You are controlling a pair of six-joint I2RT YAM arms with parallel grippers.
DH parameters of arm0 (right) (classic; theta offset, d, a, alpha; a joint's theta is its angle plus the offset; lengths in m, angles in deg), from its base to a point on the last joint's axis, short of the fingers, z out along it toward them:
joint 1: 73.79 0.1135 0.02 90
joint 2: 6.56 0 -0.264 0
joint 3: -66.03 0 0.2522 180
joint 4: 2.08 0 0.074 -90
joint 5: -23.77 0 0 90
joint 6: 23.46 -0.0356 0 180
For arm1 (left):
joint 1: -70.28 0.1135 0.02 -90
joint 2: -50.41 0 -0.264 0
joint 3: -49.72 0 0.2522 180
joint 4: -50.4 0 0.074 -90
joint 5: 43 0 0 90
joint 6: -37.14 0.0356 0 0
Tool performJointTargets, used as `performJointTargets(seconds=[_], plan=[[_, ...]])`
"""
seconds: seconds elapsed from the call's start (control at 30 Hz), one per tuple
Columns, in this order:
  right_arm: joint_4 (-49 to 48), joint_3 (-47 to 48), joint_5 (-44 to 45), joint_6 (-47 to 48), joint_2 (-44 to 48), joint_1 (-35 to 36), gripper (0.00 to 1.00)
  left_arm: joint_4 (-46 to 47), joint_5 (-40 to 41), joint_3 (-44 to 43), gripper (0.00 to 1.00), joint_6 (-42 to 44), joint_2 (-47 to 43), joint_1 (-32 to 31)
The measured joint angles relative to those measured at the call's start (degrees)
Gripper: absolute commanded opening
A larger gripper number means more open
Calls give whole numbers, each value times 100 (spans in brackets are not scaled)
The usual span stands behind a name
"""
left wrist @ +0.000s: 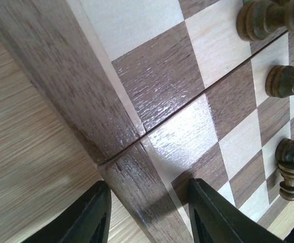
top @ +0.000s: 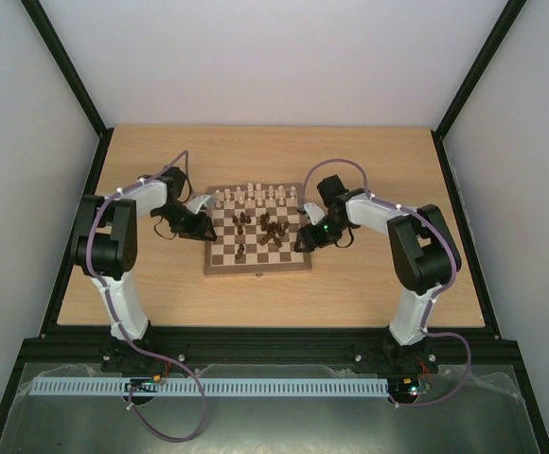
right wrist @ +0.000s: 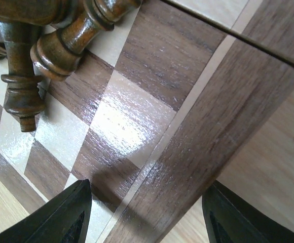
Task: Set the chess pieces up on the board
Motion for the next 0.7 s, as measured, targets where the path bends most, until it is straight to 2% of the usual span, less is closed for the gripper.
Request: performJointTargets(seconds=[0.43, 0.7], plan=[[184, -669, 295, 184, 625, -105, 61, -44, 2, -251, 44, 7, 164, -516], [369, -697, 372, 396, 754, -313, 65, -59, 22, -267, 47, 33, 131, -518]])
